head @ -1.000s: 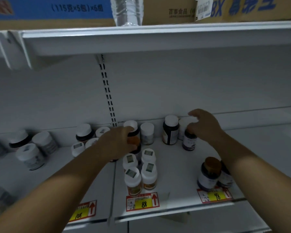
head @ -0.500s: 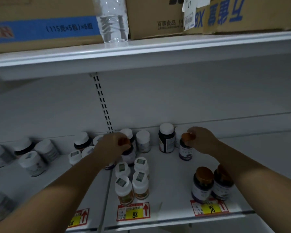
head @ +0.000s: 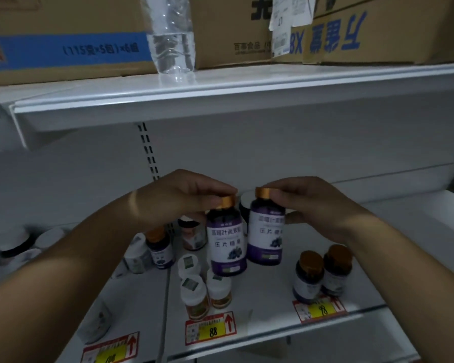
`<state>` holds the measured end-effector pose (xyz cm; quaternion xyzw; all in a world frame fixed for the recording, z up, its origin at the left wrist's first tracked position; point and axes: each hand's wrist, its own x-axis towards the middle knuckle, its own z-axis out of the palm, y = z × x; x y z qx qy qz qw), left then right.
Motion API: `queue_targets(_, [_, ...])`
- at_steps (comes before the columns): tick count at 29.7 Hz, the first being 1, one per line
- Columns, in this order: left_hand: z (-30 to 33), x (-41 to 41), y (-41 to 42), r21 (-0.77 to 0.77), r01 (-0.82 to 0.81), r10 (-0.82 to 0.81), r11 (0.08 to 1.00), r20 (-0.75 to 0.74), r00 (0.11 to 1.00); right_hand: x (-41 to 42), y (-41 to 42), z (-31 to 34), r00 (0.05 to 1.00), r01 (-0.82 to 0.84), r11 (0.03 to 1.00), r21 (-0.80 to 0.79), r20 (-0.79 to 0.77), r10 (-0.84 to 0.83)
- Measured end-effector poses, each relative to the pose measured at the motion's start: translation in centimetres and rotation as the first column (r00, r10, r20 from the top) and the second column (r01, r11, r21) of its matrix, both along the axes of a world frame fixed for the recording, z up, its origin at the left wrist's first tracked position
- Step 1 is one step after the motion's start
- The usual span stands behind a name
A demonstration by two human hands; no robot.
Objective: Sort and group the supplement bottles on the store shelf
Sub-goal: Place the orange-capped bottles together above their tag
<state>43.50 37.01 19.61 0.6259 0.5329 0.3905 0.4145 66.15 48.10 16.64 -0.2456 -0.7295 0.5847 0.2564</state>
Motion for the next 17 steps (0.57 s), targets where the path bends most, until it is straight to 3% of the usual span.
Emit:
queue_targets(4, [0.1, 1.0, 0.6, 0.034, 0.126, -0.127, 0.991, 0.025, 0.992, 0.7, -1.5, 1.2, 0.999, 0.044, 0.996, 0.073, 0.022, -0.046])
queue_targets(9, [-0.6, 3.0, 2.4, 0.089, 0.159, -0.163, 0.983, 0.041, 0.986, 3.0, -1.2, 0.9, 0.989, 0.145, 0.984, 0.102, -0.006, -0.145])
queue_targets(11, [-1.3, 4.4, 3.7, 0.118, 0.12, -0.124, 0.986, 0.03, 0.992, 4.7, 0.3, 0.2, 0.962, 0.275, 0.954, 0.121, -0.03, -0.273])
queue_targets(14, [-2.7, 6.6, 6.1, 0.192, 0.066, -0.031, 0.979, -0.178, 0.984, 7.3, 3.8, -1.0, 0.865, 0.499, 0.849, 0.173, -0.033, -0.501])
queue_targets(17, [-4.9, 8.3, 8.3, 0.17, 0.003, 0.032, 0.985, -0.206, 0.978, 8.9, 6.9, -2.7, 0.857, 0.504, 0.851, 0.147, 0.038, -0.514])
